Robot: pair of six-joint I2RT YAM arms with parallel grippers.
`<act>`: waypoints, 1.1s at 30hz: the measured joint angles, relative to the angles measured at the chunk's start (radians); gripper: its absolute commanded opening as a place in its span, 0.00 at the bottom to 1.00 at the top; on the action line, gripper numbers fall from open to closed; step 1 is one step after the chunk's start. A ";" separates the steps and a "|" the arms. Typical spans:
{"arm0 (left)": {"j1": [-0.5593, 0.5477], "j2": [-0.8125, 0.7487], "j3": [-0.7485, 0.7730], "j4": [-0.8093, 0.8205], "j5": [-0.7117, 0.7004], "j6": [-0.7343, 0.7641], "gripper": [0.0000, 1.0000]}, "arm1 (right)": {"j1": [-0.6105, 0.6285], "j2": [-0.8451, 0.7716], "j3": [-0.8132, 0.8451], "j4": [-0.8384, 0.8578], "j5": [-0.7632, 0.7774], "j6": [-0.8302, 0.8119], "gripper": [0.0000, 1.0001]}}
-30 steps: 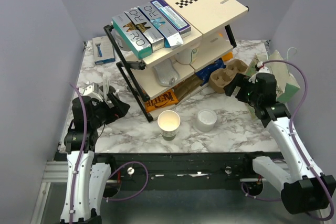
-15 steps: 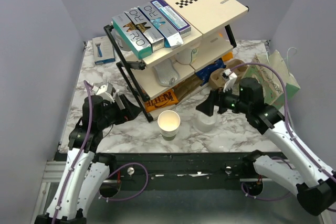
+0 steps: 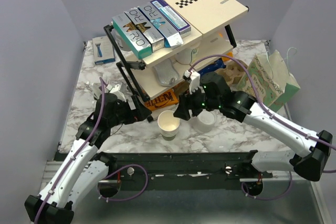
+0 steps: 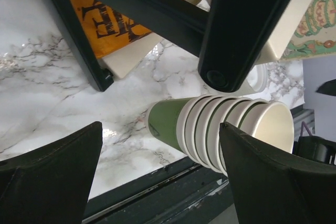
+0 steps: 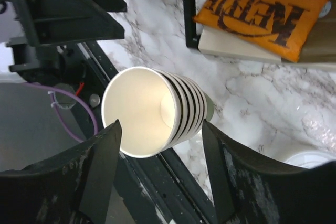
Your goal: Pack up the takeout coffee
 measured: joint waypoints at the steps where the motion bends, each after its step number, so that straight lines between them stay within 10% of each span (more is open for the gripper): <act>1: -0.008 -0.001 -0.008 0.013 0.004 -0.002 0.99 | 0.007 0.014 0.005 -0.013 0.006 -0.004 0.66; 33: -0.100 0.009 -0.074 0.154 0.088 -0.027 0.99 | 0.074 0.132 0.057 -0.106 0.051 -0.024 0.31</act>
